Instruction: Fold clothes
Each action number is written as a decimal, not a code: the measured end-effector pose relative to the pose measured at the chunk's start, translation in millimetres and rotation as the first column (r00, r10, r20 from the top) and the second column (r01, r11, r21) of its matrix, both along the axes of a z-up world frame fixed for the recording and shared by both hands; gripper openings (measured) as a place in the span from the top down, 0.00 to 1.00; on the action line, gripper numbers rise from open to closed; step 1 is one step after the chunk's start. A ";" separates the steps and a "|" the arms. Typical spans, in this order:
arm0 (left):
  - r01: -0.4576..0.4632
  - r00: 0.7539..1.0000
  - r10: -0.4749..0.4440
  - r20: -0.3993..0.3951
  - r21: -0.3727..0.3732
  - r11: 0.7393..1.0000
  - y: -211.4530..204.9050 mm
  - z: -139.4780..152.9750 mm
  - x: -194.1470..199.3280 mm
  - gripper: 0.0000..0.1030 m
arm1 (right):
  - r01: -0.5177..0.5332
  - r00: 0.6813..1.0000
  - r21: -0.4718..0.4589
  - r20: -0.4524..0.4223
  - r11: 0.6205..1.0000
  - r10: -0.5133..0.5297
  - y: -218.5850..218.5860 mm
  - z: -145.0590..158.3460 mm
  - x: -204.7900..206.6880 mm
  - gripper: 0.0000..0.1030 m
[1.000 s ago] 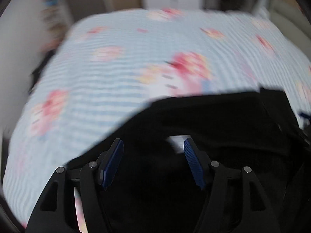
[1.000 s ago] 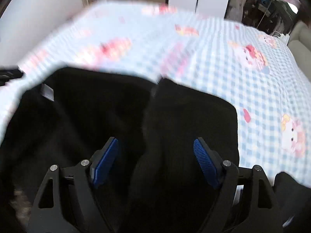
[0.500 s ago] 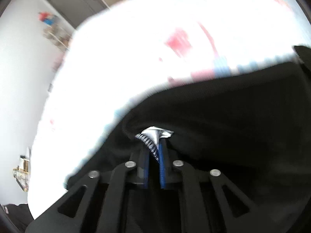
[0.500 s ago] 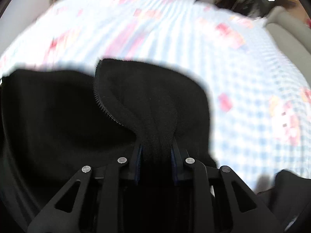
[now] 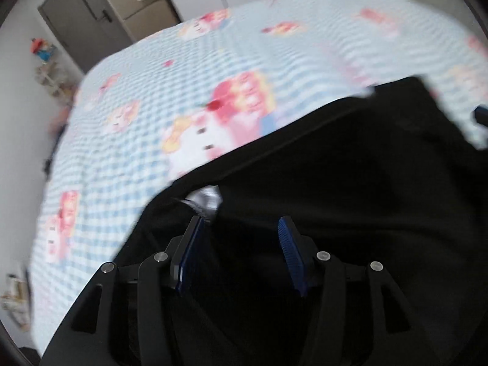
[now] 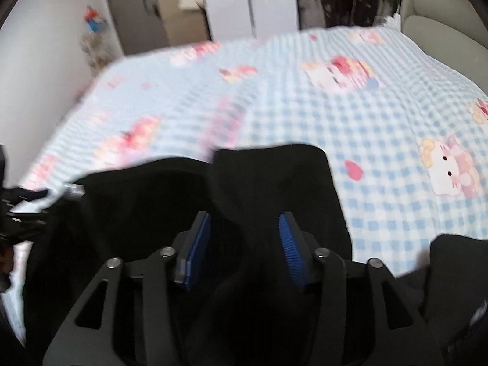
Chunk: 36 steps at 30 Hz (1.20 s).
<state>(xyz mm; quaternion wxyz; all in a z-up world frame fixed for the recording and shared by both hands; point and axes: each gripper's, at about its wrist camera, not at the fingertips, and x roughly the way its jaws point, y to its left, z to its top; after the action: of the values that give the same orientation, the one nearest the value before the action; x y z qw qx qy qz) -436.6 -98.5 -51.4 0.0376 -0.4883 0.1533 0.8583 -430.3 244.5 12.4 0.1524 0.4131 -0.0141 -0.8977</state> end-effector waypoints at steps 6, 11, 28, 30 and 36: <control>0.044 0.998 -0.045 -0.033 -0.026 0.999 35.0 13.9 16.9 0.49 | -0.052 0.998 0.232 -0.018 0.971 0.058 -50.3 -23.4 33.8 0.38; -0.160 0.986 0.158 0.055 0.030 0.987 -26.3 -36.2 -46.4 0.40 | 0.099 0.977 0.244 0.162 0.965 -0.142 -1.5 -73.3 -58.9 0.30; -0.061 0.998 0.061 0.036 -0.007 0.998 -37.3 -23.1 -75.0 0.93 | 0.004 0.981 0.107 0.194 0.994 -0.025 11.7 -97.4 -116.9 0.86; -0.075 0.996 0.073 -0.051 -0.025 0.997 -32.1 2.3 -82.0 0.93 | 0.057 0.991 0.132 0.109 0.990 -0.072 22.3 -71.4 -113.3 0.86; -0.112 0.994 0.112 0.000 -0.104 0.988 6.8 -39.9 -121.2 0.91 | 0.193 0.974 0.195 0.080 0.962 -0.212 66.4 -73.4 -122.1 0.87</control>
<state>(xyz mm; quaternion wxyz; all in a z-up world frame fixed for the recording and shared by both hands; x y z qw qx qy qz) -557.8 -91.7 -91.3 -0.0355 -0.4998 0.1698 0.8486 -552.4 310.9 -61.0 0.0195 0.4664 0.0196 -0.8841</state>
